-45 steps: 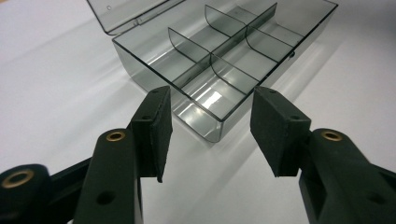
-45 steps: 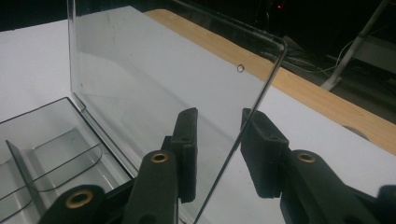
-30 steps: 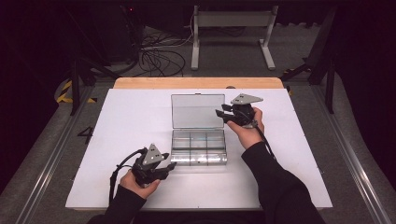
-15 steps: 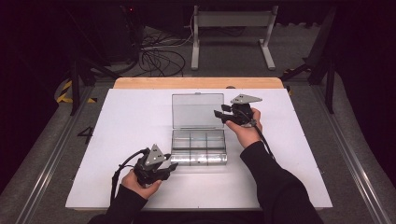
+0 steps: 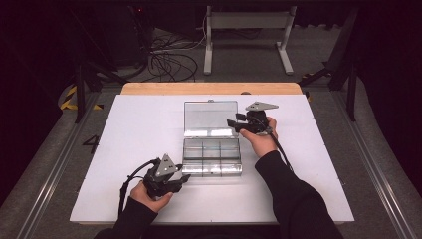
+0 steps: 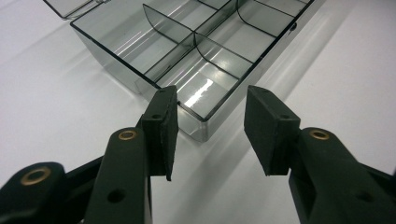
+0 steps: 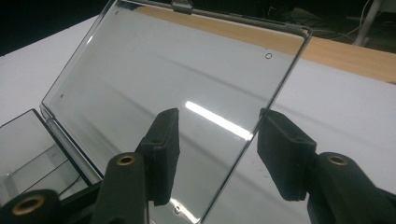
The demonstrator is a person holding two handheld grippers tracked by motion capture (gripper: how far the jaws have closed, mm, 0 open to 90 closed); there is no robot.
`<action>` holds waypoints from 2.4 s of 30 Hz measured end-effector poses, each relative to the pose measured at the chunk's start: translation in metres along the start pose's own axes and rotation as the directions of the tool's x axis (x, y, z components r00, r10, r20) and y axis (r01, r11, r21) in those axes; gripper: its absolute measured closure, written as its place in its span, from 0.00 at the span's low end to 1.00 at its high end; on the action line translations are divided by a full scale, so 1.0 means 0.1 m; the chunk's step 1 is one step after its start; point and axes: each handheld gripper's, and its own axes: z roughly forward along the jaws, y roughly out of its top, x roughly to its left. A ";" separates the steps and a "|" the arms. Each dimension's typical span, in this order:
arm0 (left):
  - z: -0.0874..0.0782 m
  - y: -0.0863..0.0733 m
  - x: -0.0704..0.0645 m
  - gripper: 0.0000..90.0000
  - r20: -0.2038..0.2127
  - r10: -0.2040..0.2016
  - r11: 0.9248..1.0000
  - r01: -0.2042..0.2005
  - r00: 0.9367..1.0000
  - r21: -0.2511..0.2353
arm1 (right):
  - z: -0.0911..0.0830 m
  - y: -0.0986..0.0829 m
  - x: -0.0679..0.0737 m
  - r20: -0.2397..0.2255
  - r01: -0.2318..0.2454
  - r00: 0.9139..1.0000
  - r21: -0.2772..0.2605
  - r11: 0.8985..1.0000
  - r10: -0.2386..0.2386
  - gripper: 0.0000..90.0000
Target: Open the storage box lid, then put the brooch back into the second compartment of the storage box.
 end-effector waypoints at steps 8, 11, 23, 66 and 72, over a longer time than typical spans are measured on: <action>0.00 0.00 0.00 0.61 -0.001 0.002 1.000 -0.002 1.000 0.001 | 0.03 -0.03 -0.03 -0.009 -0.032 0.999 0.008 0.999 0.032 0.54; 0.00 0.00 0.00 0.61 -0.002 0.001 1.000 -0.001 1.000 0.003 | 0.04 -0.04 -0.03 -0.010 -0.048 0.999 0.012 0.999 0.048 0.53; -0.03 -0.01 0.02 0.60 -0.001 -0.008 1.000 0.008 1.000 -0.005 | 0.00 -0.05 -0.05 0.024 -0.021 1.000 0.062 0.998 0.020 0.54; -0.46 -0.02 0.21 0.40 -0.042 -0.093 0.985 0.086 0.995 -0.153 | -1.14 -0.23 0.44 -0.120 0.131 0.982 -0.102 0.986 -0.143 0.18; -0.46 -0.01 0.21 0.40 -0.040 -0.096 0.985 0.089 0.995 -0.150 | -1.24 -0.27 0.43 -0.117 0.108 0.986 -0.107 0.988 -0.121 0.14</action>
